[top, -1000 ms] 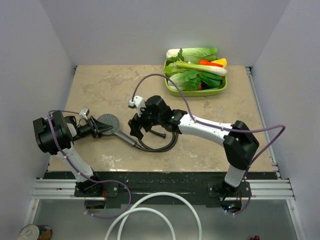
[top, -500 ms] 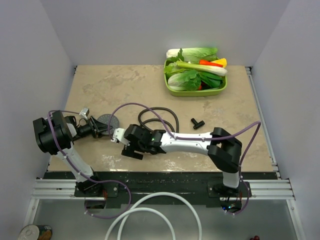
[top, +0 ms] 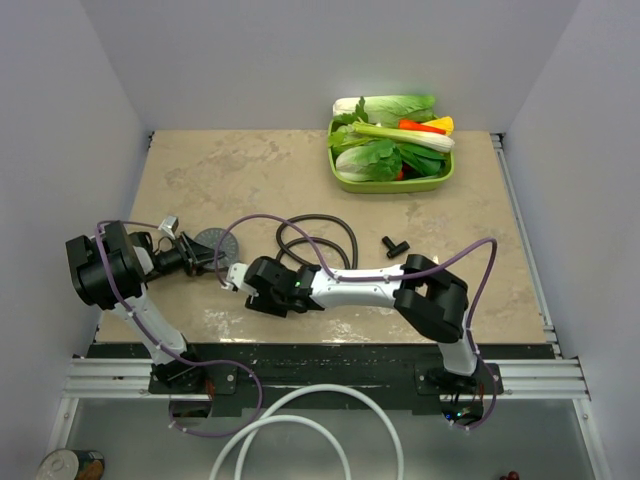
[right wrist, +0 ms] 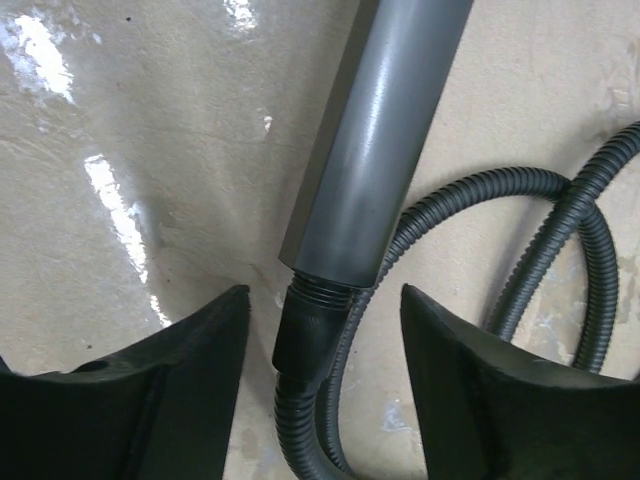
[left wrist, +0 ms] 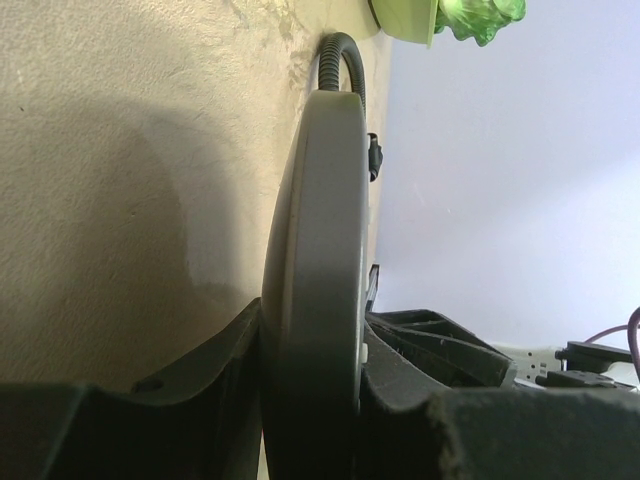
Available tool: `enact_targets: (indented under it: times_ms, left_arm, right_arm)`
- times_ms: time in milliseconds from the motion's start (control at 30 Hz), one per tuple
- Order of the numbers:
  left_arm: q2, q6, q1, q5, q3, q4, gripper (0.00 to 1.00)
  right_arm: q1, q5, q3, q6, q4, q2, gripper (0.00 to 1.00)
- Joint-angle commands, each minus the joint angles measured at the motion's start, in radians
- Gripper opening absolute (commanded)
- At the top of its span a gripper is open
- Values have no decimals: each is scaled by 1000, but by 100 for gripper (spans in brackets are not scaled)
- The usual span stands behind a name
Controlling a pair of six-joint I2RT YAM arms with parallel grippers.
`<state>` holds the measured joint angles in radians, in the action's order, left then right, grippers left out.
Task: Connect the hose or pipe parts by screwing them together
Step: Install the bathroom fixture on the pipeline.
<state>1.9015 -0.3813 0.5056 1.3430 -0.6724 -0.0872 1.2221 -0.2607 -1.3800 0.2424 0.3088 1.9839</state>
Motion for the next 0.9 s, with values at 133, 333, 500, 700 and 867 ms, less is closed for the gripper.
enact_targets:
  times_ms: [133, 333, 500, 700, 867]
  left_arm:
    - [-41, 7, 8, 84, 0, 4, 0]
    - [-48, 13, 10, 88, 0, 9, 0]
    - [-51, 15, 8, 90, 0, 10, 0]
    - [-53, 21, 2, 93, -4, 18, 0]
    - [-55, 59, -3, 100, -16, 61, 0]
  right_arm:
    - [-42, 109, -57, -71, -47, -7, 28]
    - [-68, 227, -76, -97, -47, -4, 0]
    - [-119, 426, -71, -155, -83, -16, 0]
    - [-265, 984, -25, -392, -291, 9, 0]
    - [-309, 1257, 22, -625, -563, 73, 4]
